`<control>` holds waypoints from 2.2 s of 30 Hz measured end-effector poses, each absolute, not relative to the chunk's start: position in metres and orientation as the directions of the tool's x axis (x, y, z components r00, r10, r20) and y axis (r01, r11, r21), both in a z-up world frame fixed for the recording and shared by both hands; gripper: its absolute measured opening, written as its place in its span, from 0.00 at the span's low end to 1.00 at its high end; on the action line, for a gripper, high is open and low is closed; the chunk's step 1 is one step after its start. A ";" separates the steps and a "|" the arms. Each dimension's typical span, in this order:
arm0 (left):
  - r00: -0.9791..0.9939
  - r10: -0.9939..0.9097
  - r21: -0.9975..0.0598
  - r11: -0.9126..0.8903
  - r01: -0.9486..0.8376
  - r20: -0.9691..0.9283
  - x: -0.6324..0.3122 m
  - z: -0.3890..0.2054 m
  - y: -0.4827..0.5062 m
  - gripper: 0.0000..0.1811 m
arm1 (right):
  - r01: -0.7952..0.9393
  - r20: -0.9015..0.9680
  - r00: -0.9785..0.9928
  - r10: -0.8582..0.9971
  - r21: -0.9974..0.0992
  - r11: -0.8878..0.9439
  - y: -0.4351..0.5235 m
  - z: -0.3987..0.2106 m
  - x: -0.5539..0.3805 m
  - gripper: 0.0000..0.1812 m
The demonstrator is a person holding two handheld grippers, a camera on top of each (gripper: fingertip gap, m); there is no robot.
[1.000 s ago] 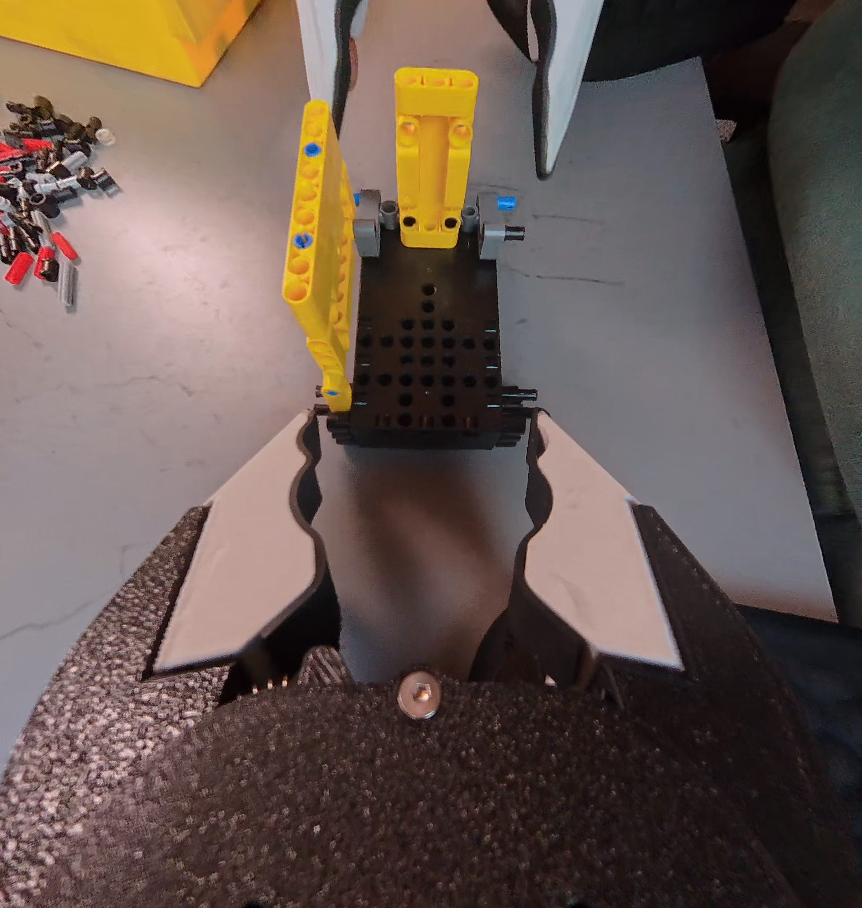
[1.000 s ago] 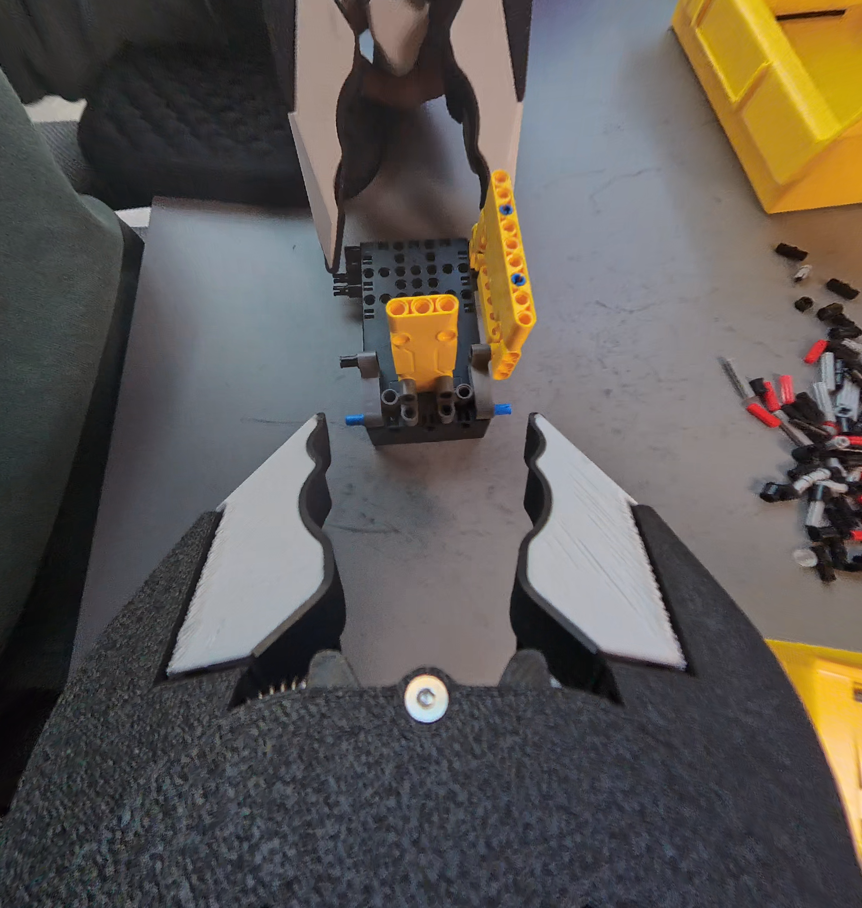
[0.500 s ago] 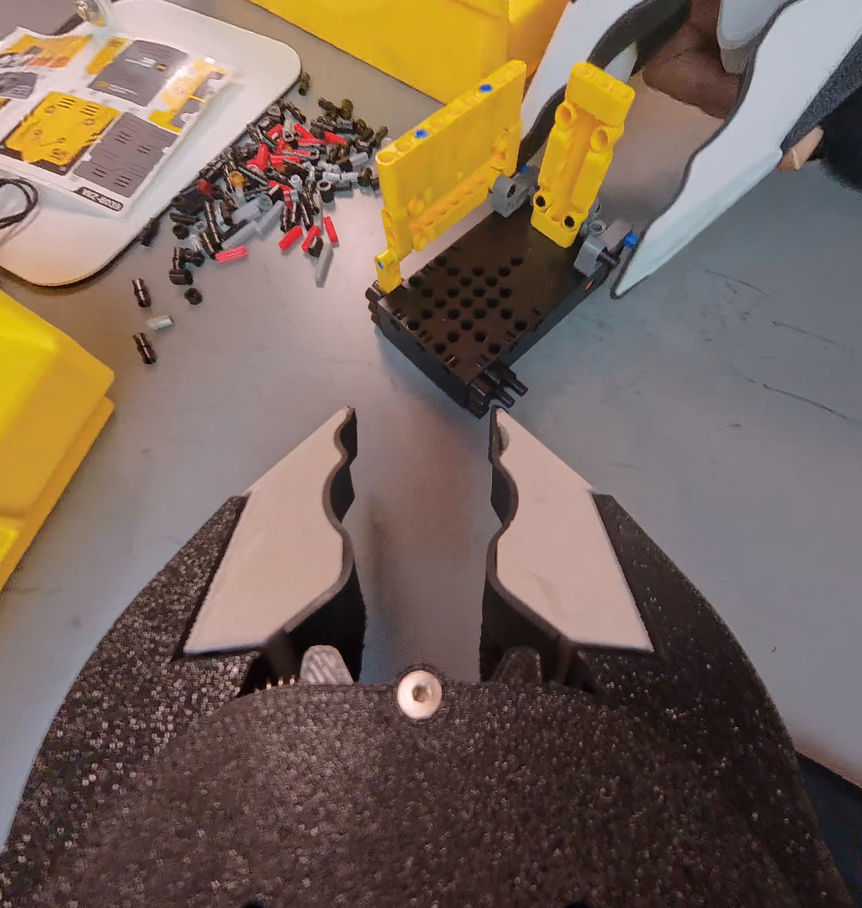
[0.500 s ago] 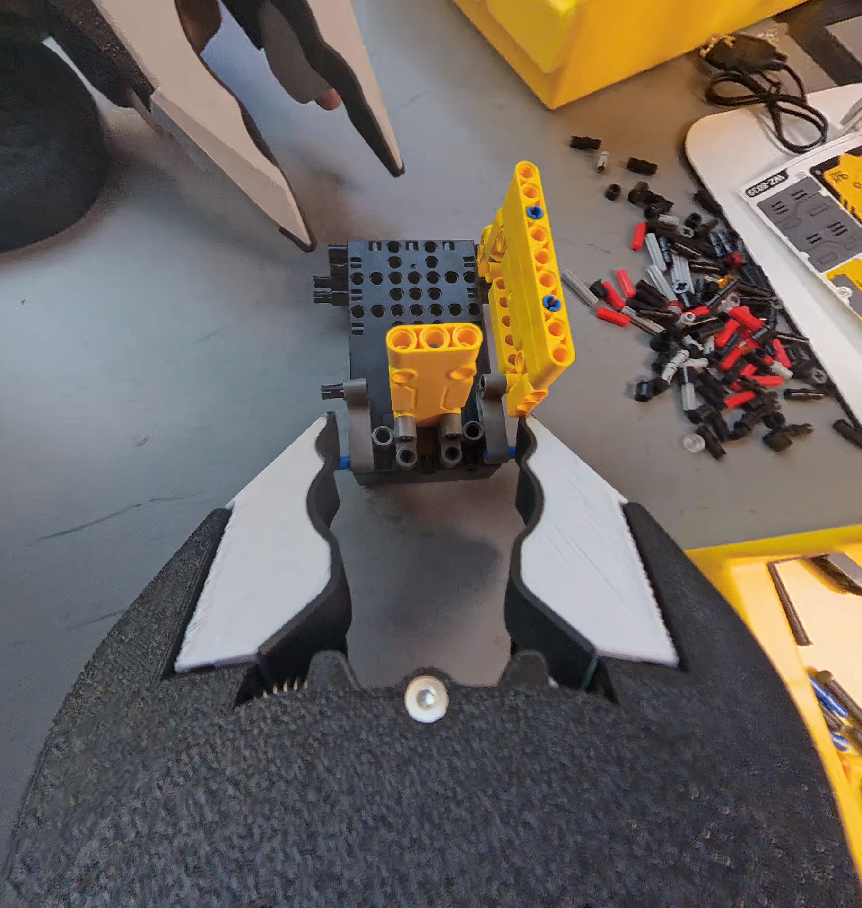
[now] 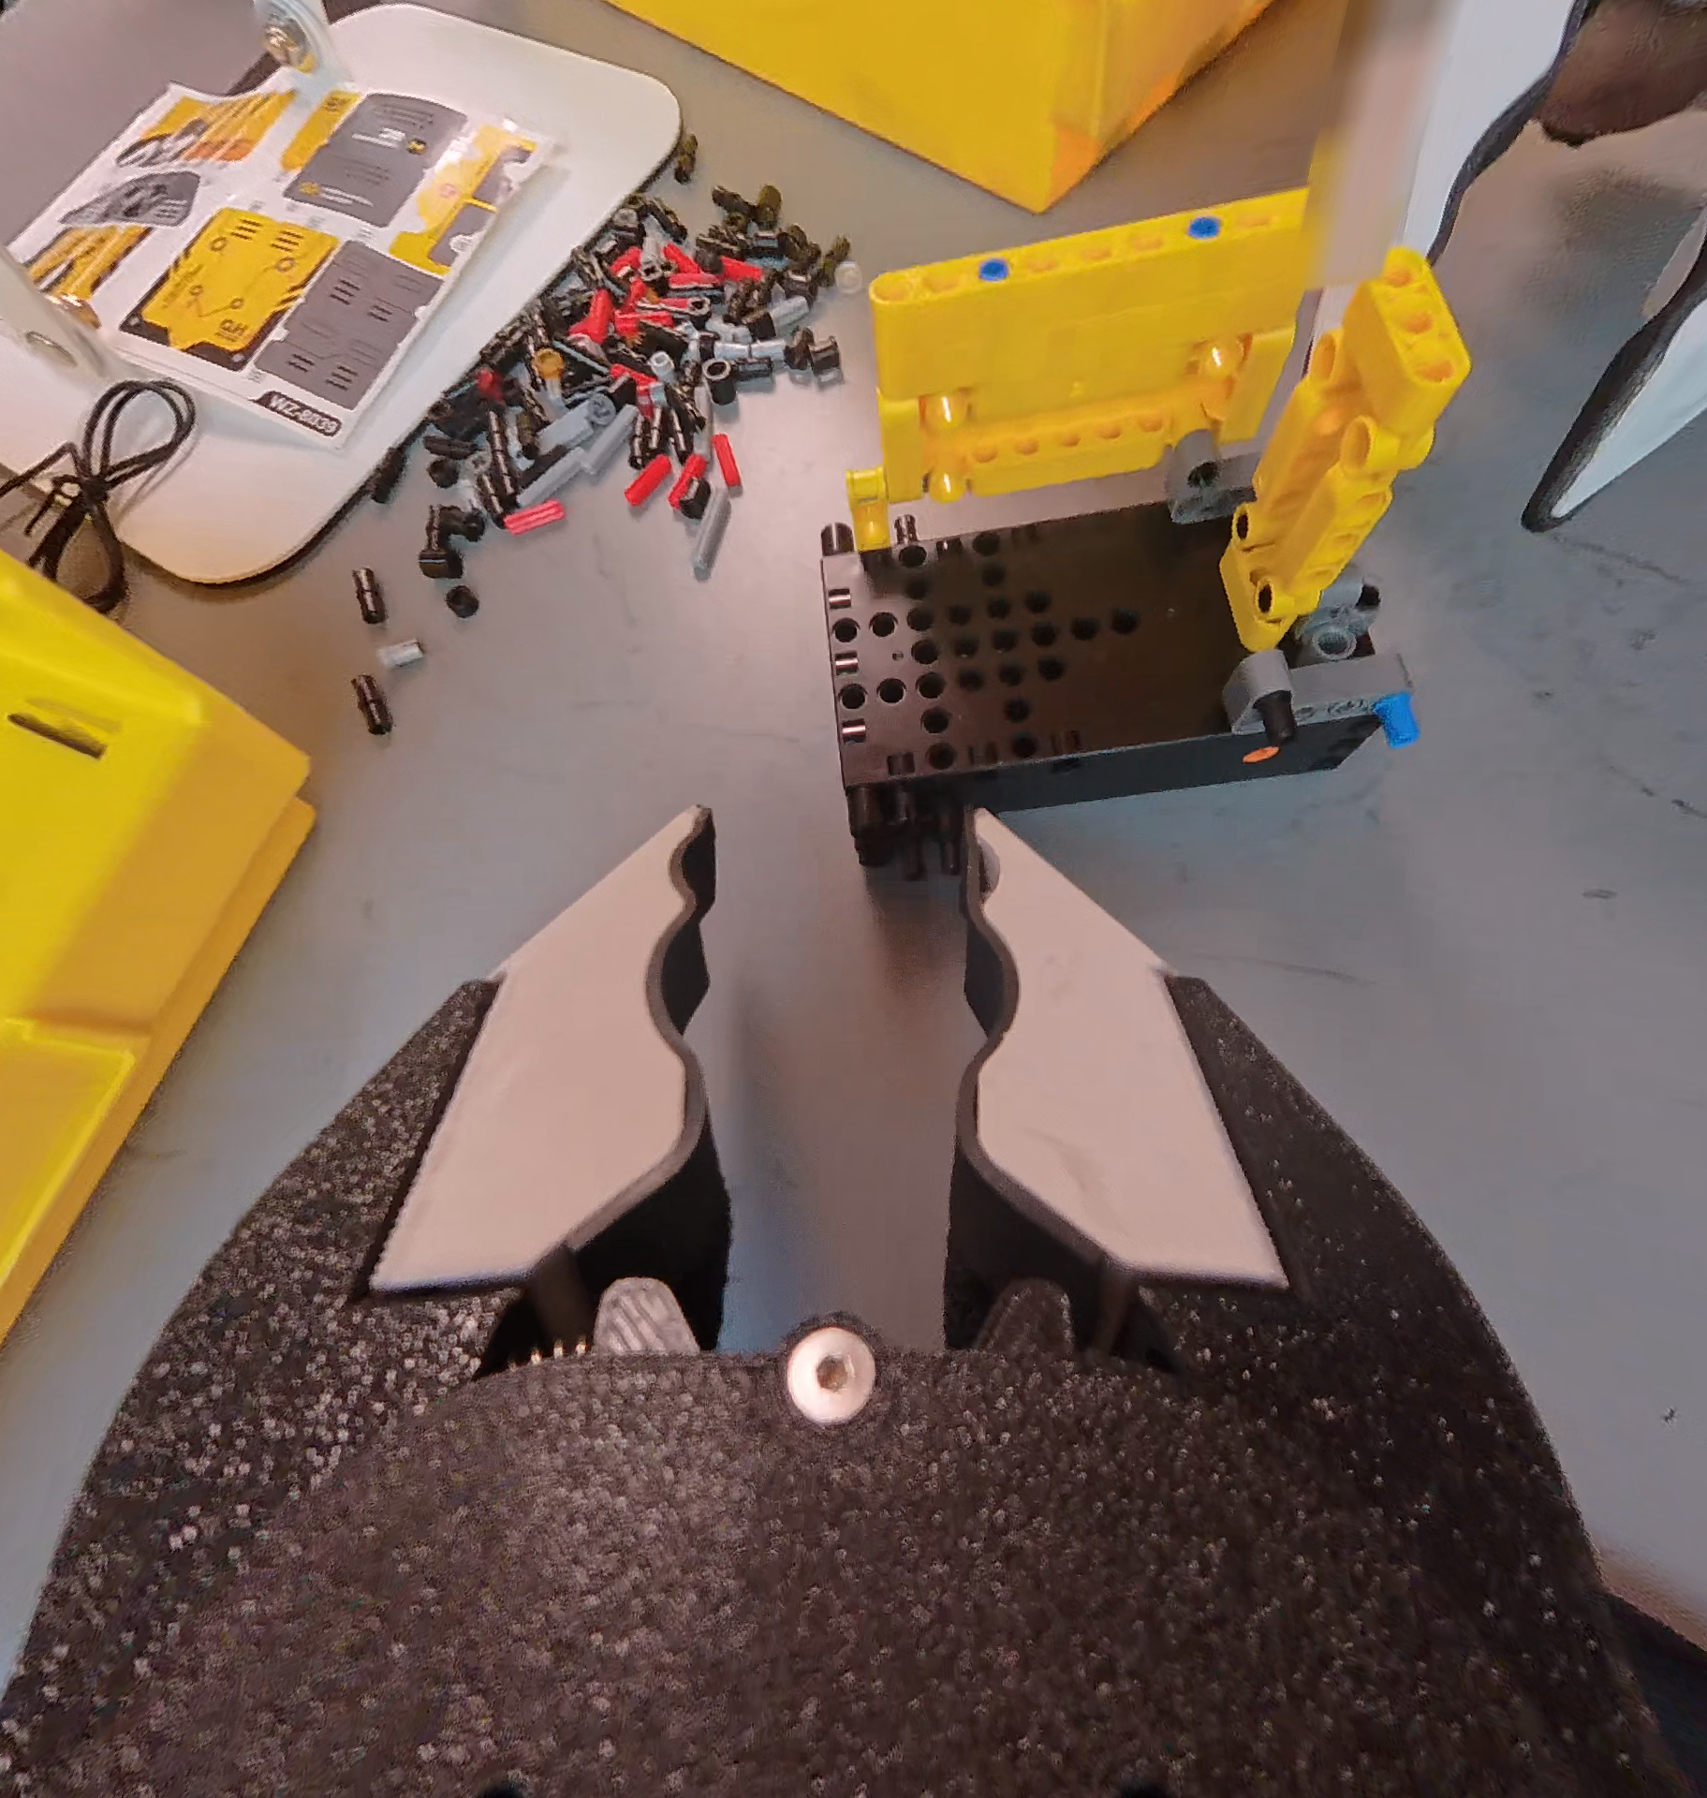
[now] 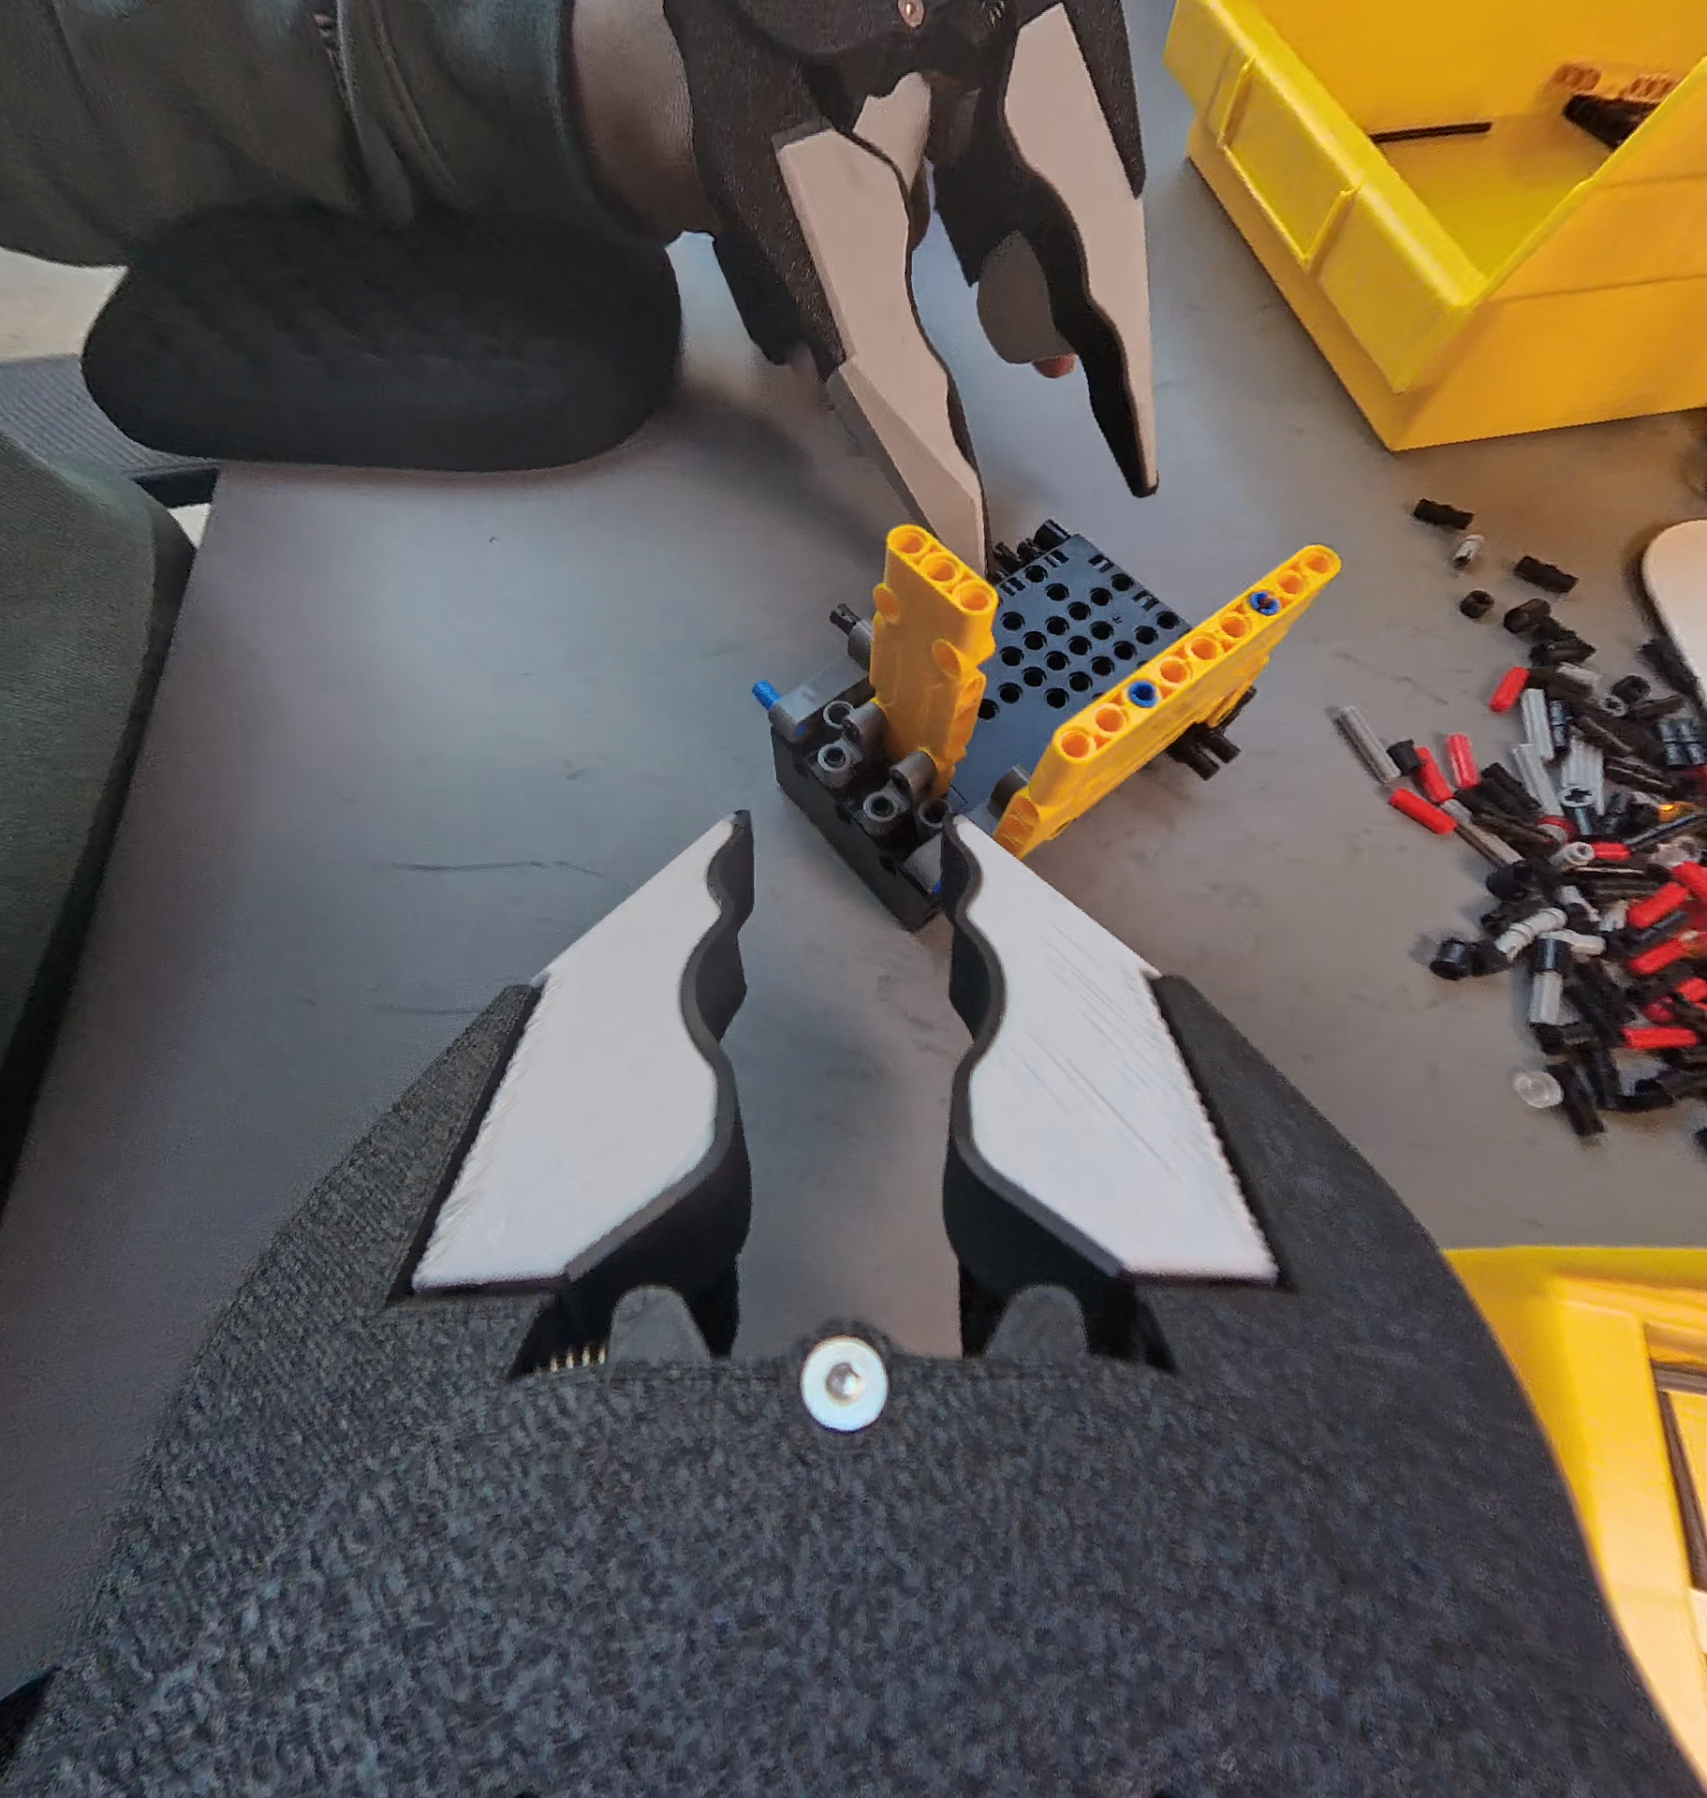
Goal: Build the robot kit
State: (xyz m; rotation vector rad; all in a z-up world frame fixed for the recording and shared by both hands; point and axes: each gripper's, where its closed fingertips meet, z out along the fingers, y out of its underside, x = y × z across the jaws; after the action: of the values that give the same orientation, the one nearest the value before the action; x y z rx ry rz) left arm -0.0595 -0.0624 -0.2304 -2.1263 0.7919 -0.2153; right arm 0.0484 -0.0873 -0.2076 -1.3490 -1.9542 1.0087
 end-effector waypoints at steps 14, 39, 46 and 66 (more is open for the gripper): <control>0.863 -0.497 -0.973 -0.227 -0.026 0.093 -0.062 -0.150 -0.068 0.37 | 0.162 0.184 -0.094 0.978 -0.967 0.197 -0.044 -0.138 0.037 0.25; 0.924 -0.379 -0.988 -0.155 -0.006 0.054 -0.062 -0.149 -0.055 0.27 | 0.023 0.229 0.235 0.945 -0.973 0.230 -0.004 -0.131 0.039 0.20; 0.929 -0.366 -0.998 -0.049 0.037 0.053 -0.072 -0.129 -0.058 0.32 | -0.056 0.155 0.236 0.959 -0.983 0.172 0.001 -0.117 0.043 0.20; 0.972 -0.233 -0.998 0.059 -0.014 -0.028 -0.129 -0.103 0.015 0.02 | 0.192 0.243 0.451 0.859 -0.966 0.173 0.159 -0.017 -0.061 0.04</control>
State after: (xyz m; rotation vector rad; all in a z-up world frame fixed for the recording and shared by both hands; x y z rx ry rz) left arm -0.1291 0.0152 -0.1028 -1.5057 0.2007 -0.1675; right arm -0.0613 0.1587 -0.0170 -1.3434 -1.0346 0.6184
